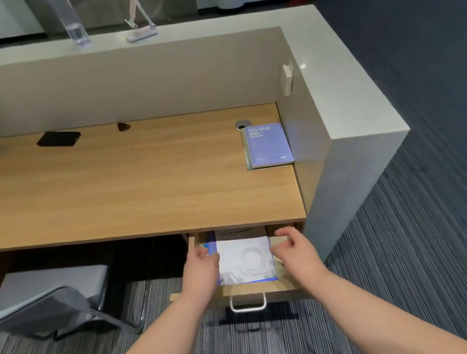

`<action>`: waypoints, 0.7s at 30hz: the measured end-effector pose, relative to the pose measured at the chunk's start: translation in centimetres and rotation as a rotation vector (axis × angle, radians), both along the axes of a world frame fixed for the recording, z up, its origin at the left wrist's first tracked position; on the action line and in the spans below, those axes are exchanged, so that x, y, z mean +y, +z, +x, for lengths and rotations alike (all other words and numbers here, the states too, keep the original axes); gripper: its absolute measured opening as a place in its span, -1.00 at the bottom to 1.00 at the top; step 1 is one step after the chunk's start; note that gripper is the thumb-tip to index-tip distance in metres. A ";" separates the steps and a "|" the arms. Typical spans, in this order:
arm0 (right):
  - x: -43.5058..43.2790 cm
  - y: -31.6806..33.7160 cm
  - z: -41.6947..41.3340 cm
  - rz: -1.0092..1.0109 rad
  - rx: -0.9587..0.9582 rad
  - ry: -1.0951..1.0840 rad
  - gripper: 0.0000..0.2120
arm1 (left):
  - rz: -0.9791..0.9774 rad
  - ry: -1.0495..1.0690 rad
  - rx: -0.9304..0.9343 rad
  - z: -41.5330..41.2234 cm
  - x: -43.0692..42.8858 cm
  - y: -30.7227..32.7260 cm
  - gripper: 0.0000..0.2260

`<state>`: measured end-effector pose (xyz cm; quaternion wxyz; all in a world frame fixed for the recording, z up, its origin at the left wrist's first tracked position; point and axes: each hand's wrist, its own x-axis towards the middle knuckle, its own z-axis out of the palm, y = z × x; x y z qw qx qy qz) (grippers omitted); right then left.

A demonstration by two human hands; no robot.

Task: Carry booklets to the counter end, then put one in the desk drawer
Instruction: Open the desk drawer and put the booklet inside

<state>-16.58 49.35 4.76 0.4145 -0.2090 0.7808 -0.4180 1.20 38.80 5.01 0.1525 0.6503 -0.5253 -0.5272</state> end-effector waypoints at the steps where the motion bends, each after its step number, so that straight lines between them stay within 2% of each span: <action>1: 1.2 -1.0 0.4 0.046 -0.015 0.019 -0.74 | 0.022 -0.001 -0.045 0.9 1.0 -1.2 -0.71; 4: 4.9 -4.3 1.6 0.186 -0.097 0.057 -0.92 | 0.139 0.015 -0.100 3.4 3.5 -4.6 -0.62; 6: 6.7 -6.1 2.3 0.254 -0.161 0.060 -0.90 | 0.201 0.006 -0.117 4.8 4.6 -6.1 -0.50; 10: 7.1 -7.9 3.1 0.328 -0.254 0.001 -0.78 | 0.242 -0.035 -0.128 5.8 4.5 -6.9 -0.44; 12: 5.9 -8.2 3.1 0.325 -0.243 -0.026 -0.71 | 0.233 -0.064 -0.096 5.5 3.6 -6.8 -0.55; 14: 4.6 -8.2 3.1 0.302 -0.260 -0.078 -0.75 | 0.233 -0.058 -0.073 5.0 2.2 -7.0 -0.66; 17: 3.1 -8.4 3.3 0.284 -0.269 -0.149 -0.78 | 0.253 -0.013 -0.033 4.6 0.0 -7.3 -0.66; 21: 0.6 -8.6 3.3 0.285 -0.264 -0.150 -0.66 | 0.240 -0.091 -0.014 3.8 -2.6 -7.5 -0.68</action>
